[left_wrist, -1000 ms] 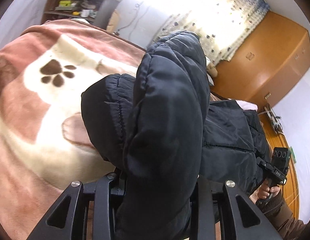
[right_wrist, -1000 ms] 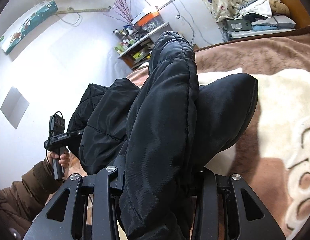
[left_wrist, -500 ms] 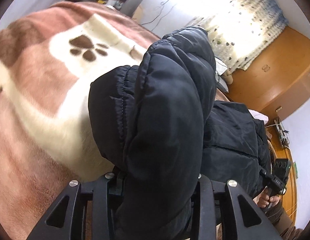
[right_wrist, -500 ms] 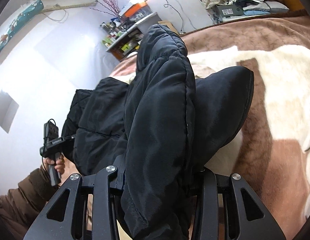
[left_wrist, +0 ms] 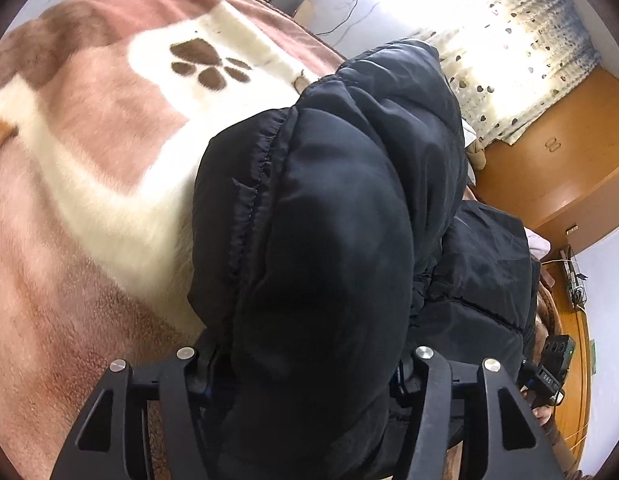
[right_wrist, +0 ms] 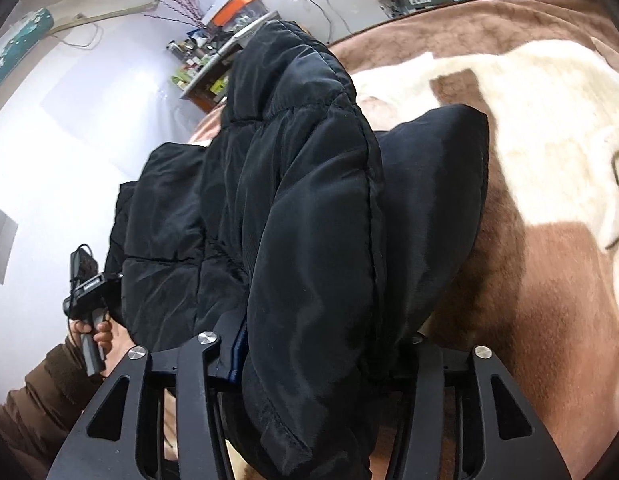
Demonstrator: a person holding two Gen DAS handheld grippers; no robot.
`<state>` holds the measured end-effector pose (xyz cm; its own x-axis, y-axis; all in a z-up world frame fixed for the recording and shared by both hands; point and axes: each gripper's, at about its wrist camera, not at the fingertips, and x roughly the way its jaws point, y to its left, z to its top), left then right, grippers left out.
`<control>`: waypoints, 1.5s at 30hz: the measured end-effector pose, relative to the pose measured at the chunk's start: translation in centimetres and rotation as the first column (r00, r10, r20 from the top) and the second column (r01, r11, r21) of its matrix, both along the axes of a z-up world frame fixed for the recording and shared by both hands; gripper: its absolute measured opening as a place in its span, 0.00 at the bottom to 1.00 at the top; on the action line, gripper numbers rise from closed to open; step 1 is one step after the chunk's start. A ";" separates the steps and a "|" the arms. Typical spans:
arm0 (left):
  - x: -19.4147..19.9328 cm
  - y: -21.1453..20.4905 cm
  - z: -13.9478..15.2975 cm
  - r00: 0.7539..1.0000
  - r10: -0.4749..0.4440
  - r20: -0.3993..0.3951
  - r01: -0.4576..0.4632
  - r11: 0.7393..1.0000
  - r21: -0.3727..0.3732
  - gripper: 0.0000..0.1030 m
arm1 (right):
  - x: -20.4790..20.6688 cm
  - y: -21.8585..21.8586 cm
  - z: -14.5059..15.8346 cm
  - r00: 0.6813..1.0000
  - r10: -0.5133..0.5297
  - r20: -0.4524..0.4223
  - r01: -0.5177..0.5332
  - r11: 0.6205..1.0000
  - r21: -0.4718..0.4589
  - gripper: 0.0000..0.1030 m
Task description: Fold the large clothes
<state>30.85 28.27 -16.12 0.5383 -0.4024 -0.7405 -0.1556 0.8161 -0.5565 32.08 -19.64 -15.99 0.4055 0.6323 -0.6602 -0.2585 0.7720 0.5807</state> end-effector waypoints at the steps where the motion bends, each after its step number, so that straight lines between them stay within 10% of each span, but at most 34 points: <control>1: 0.0 -0.1 0.1 1.000 0.001 -0.004 -0.001 1.000 0.013 0.62 | 0.0 0.1 0.0 1.000 -0.004 0.003 0.004 1.000 -0.009 0.52; 13: -0.7 1.0 0.9 0.996 0.077 -0.037 -0.076 0.997 0.025 0.72 | -0.1 -0.2 -0.3 0.997 -0.059 -0.052 0.056 0.997 -0.052 0.75; 29: -4.9 2.4 7.3 0.991 0.122 0.059 -0.125 0.990 0.063 0.78 | -1.8 -1.8 2.5 0.985 -0.156 -0.067 0.150 0.985 -0.085 0.77; 45: -10.9 -7.6 10.8 0.998 -0.022 0.065 0.004 0.966 0.257 0.81 | -10.8 2.0 9.7 0.941 -0.275 0.197 0.325 0.896 -0.303 0.77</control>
